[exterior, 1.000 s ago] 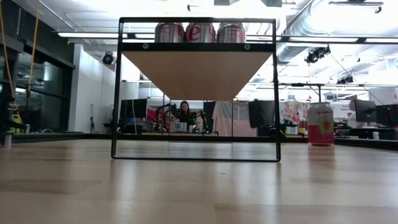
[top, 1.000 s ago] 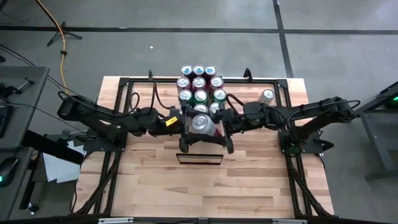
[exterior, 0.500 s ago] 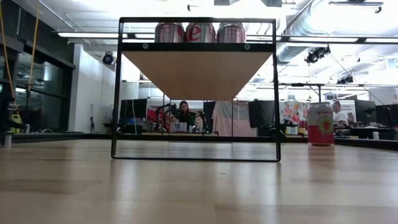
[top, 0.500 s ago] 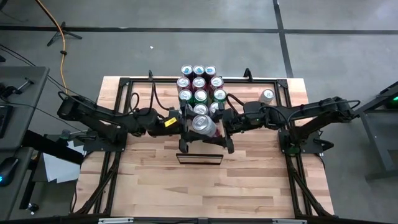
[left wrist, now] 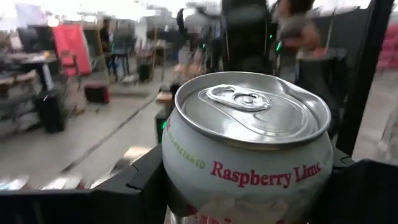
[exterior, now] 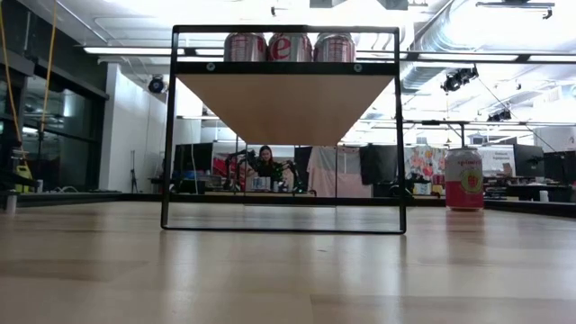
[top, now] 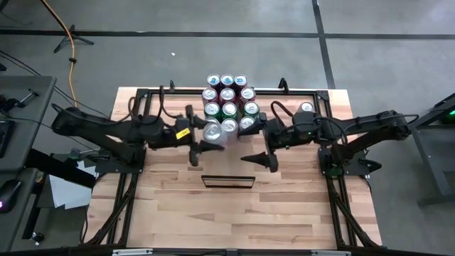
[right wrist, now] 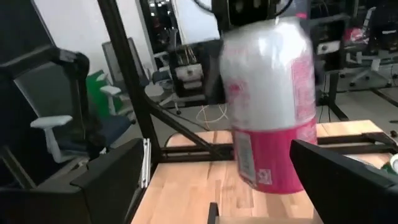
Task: Place canned beverage on shelf
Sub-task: Put the left pink white soda can on the shelf
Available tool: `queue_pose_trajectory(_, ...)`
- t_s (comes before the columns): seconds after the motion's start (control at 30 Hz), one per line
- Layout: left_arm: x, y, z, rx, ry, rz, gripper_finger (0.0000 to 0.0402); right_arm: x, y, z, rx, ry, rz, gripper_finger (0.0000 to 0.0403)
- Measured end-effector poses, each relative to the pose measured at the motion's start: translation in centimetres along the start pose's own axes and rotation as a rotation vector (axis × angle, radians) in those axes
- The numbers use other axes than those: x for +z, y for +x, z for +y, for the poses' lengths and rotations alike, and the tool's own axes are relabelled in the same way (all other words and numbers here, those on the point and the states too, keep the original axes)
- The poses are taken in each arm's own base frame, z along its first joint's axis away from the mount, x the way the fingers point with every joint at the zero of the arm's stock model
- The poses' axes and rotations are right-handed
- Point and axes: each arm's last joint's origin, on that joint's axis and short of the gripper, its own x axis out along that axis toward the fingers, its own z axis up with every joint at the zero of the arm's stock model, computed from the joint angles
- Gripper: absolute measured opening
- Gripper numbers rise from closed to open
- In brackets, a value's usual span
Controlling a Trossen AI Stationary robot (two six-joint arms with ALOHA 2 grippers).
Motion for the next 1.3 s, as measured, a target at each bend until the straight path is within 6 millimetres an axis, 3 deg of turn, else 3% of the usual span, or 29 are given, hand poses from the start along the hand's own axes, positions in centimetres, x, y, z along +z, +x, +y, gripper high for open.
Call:
queue_pose_trajectory(0.2,0.1,-2.7,-0.2,0.025,0.009,0.127,0.0201,0.2,-0.3,-0.1,-0.026,0.049,-0.011,0.0391)
queue_pose_trajectory(0.37,-0.1,-3.7,-0.7,0.044,-0.017,0.138,0.0201,0.2,-0.3,0.0,-0.023,0.068,-0.01,0.0392)
queue_pose_trajectory(0.73,-5.5,-3.5,-1.7,0.106,-0.086,0.133,0.0201,-0.1,0.0,-0.1,-0.026,0.066,-0.001,0.0392)
queue_pose_trajectory(1.3,-9.9,-1.2,-3.2,0.088,-0.016,0.279,0.0201,0.4,0.2,0.1,-0.012,0.096,-0.063,0.0392)
